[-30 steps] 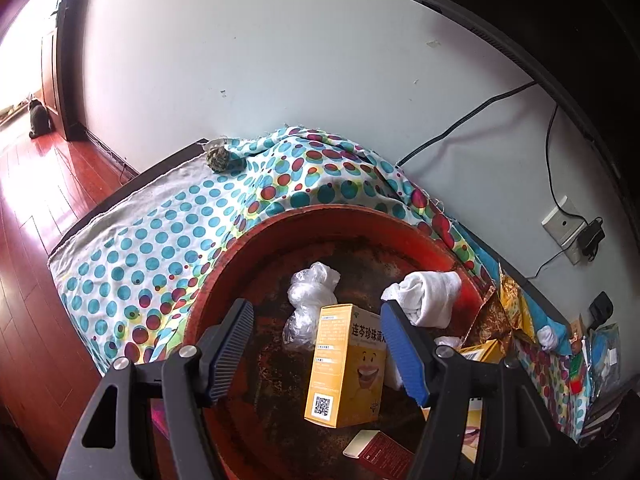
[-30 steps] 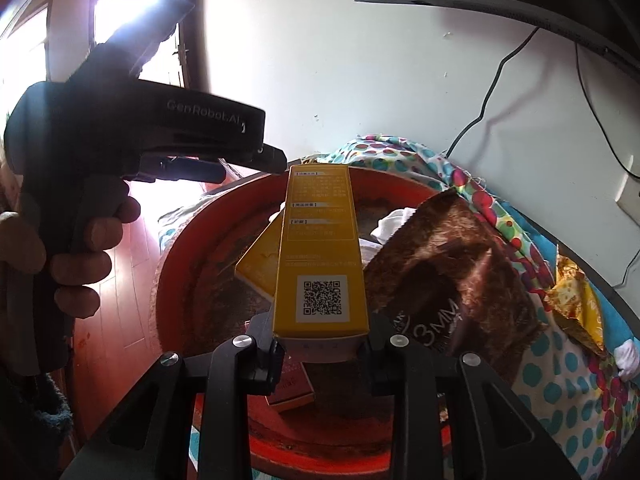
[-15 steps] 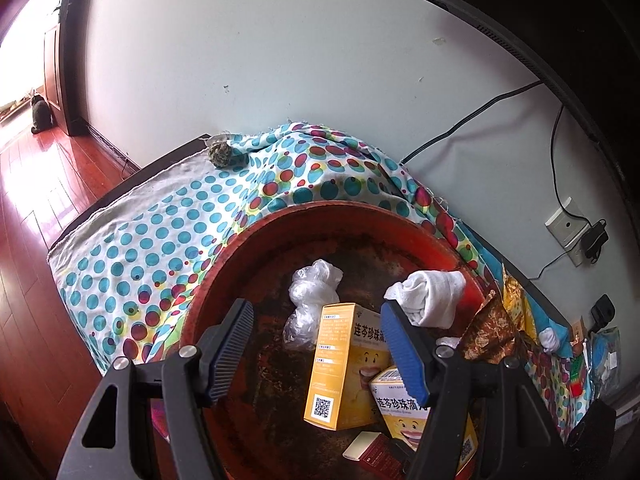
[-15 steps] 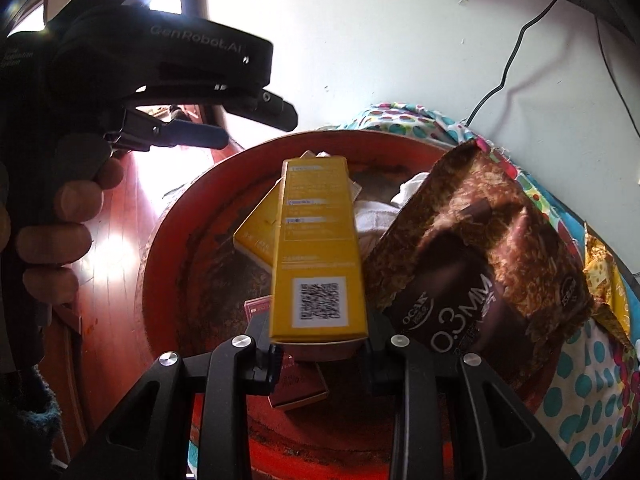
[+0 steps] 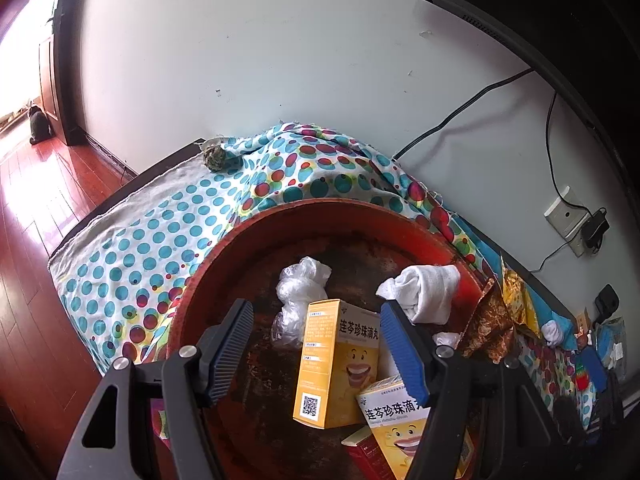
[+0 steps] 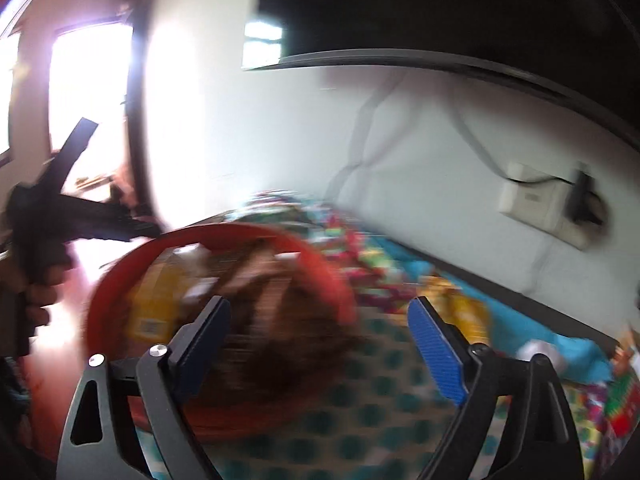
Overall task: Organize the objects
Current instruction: 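Move the right gripper to the white sock and grasp it while the left returns to the sheet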
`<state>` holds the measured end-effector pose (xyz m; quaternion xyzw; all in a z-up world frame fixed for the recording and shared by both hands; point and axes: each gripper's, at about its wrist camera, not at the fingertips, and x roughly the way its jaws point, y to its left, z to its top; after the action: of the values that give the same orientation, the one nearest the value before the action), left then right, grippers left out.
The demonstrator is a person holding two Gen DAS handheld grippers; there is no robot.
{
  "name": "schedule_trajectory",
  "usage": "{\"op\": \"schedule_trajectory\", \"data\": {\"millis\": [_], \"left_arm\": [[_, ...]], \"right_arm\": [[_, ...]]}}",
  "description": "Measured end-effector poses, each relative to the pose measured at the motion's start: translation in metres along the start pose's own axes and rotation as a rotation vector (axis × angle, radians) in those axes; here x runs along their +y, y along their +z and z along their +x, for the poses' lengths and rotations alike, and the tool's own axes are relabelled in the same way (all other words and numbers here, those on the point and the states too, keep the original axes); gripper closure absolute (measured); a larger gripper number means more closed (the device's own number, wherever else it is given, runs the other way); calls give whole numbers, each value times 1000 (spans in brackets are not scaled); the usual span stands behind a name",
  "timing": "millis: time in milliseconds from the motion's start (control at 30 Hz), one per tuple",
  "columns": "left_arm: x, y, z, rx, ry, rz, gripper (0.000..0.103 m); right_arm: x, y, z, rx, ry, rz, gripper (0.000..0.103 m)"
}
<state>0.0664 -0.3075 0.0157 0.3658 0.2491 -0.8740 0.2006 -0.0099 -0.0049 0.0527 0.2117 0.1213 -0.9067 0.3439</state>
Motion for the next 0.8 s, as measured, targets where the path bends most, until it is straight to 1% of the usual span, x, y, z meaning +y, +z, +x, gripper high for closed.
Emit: {"op": "schedule_trajectory", "data": {"millis": [33,133,167,233,300,367,400,533,700,800], "left_arm": [[-2,0,0,0,-2,6,35],[-10,-2,0,1,-9,18,35],[-12,-2,1,2,-10,21,35],[-16,-3,0,-4,-11,31,35],[-21,-3,-1,-11,-5,42,35],[-27,-3,-5,-32,-4,55,35],[-29,-3,-6,-39,-7,61,35],[-38,-4,-9,-69,-10,84,35],[-50,-9,-4,-63,-12,119,35],[-59,-12,-2,-63,-5,149,35]], "right_arm": [[-24,-3,0,-5,-82,34,13],[-85,-15,11,10,-256,119,12],[-105,-20,17,33,-298,149,12],[-147,-33,32,112,-346,228,12],[-177,-47,42,169,-368,305,12],[-200,-56,54,213,-386,352,12],[-205,-61,54,223,-392,360,12],[-217,-61,77,265,-393,369,12],[-226,-62,97,343,-405,373,12],[-234,-64,108,366,-396,381,12]]}}
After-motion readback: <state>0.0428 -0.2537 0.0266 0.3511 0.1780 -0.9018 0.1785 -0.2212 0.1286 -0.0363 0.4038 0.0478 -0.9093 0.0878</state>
